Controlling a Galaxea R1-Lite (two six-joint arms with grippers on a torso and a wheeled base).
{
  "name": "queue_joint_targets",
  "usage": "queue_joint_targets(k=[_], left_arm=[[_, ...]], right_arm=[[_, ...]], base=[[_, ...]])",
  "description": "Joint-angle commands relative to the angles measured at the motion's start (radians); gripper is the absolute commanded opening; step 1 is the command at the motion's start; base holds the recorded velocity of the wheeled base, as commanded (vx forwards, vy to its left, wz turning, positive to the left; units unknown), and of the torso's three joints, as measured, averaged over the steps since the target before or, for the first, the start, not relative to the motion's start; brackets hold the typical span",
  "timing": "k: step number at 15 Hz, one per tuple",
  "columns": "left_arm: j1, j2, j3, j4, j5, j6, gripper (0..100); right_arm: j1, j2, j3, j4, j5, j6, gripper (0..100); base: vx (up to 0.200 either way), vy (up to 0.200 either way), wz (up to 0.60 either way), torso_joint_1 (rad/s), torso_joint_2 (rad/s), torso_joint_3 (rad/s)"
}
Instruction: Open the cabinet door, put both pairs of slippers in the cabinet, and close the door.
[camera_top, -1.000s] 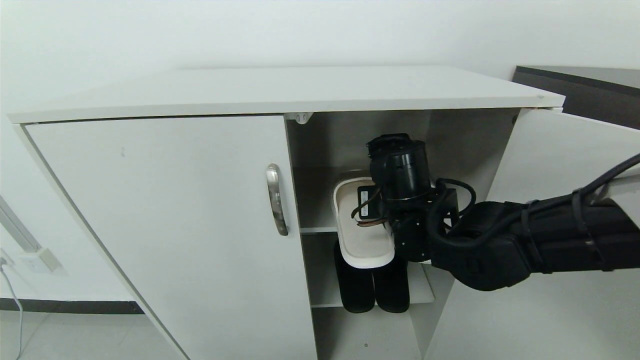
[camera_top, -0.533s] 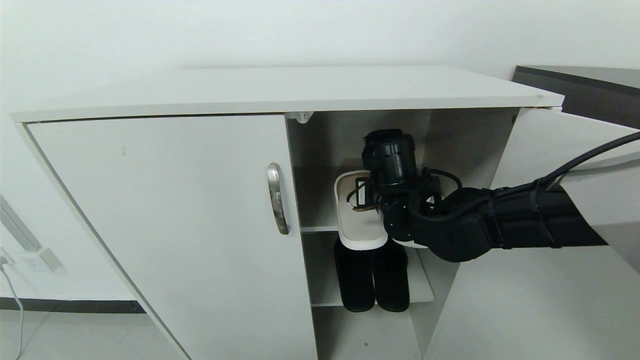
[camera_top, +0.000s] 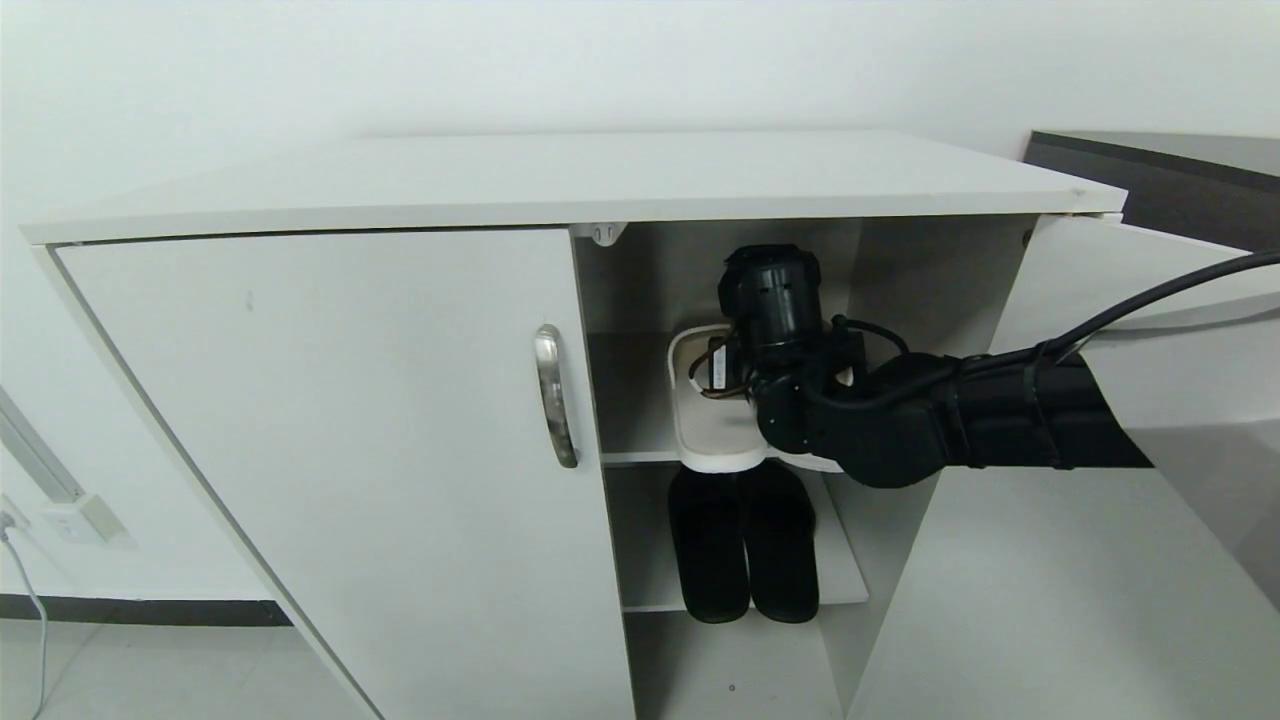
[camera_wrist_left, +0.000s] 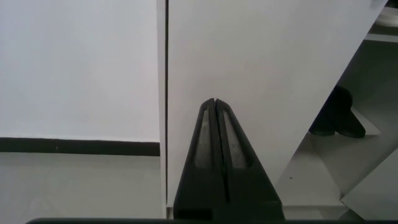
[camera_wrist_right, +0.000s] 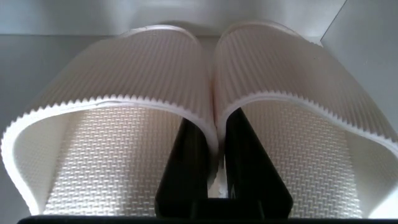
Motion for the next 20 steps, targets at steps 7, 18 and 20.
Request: queue_joint_targets(k=[7,18,20], left_arm=[[0.0,0.0,0.0,0.0,0.0,-0.001,0],[0.0,0.0,0.0,-0.001,0.0,-0.001,0],[0.0,0.0,0.0,0.0,0.0,-0.001,0]], right_arm=[[-0.003,0.01,0.004,-0.001,0.001,0.001,100],[0.089,-0.214,0.267,-0.011,-0.005,0.031,100],[0.114,-0.255,0.337,-0.013,0.001,0.037,100]], base=[[0.0,0.0,0.0,0.0,0.0,0.0],[0.0,0.0,0.0,0.0,0.0,0.0],[0.0,0.0,0.0,0.0,0.0,0.0]])
